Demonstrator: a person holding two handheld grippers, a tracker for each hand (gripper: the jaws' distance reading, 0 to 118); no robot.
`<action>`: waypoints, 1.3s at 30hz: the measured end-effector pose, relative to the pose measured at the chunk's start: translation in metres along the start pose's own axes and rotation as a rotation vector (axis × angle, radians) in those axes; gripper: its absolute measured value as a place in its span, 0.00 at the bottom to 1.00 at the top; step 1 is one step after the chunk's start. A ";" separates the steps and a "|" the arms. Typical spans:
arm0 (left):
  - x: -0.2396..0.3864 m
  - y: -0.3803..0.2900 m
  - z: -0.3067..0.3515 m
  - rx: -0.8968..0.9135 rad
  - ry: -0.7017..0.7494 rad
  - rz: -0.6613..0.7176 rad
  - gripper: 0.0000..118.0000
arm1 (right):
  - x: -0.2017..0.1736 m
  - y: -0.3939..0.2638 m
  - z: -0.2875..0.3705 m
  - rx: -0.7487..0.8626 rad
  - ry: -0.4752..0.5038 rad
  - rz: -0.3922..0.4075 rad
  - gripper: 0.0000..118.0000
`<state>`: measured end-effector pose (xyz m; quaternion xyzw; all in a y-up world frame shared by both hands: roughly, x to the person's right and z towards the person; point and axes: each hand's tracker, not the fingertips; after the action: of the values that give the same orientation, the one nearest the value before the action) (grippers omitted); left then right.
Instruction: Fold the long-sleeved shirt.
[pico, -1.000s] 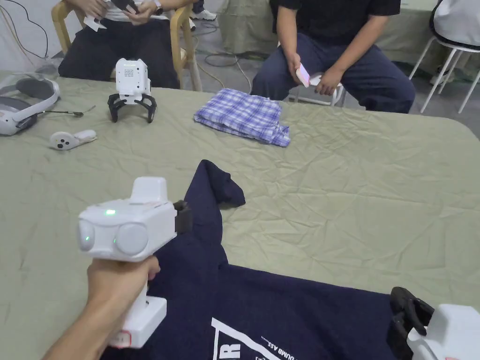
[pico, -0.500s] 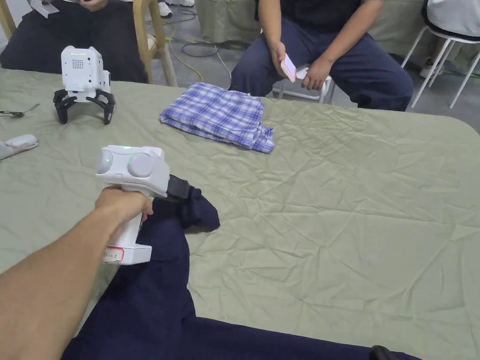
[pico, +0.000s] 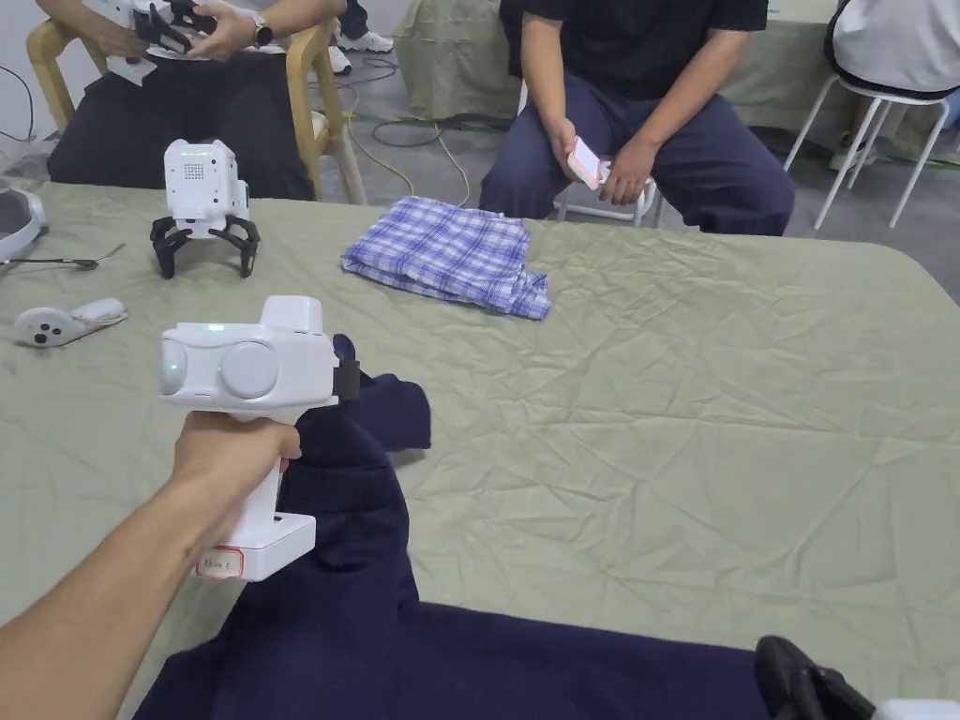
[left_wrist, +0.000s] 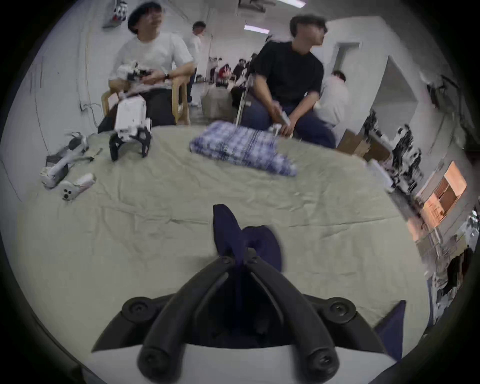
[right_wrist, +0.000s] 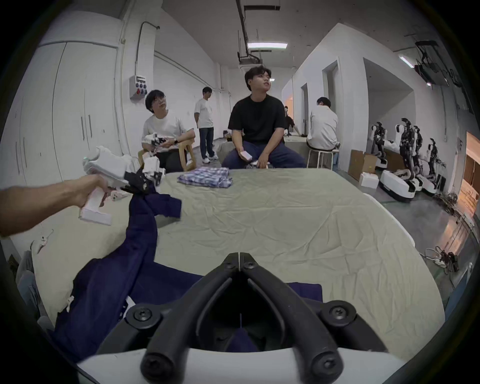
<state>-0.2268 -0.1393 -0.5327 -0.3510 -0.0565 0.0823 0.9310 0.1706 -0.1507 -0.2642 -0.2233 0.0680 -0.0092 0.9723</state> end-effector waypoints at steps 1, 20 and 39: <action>0.007 -0.008 0.026 0.036 0.007 -0.008 0.06 | 0.000 0.001 0.008 0.006 -0.001 0.000 0.00; 0.047 -0.272 0.165 0.013 0.124 -0.111 0.06 | -0.015 -0.050 0.114 0.008 0.042 0.011 0.00; 0.046 -0.249 0.258 0.138 0.111 -0.017 0.81 | 0.020 -0.072 0.106 -0.015 -0.015 0.001 0.00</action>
<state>-0.1958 -0.1485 -0.1732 -0.2897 -0.0019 0.0584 0.9553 0.2056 -0.1705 -0.1405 -0.2304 0.0607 -0.0064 0.9712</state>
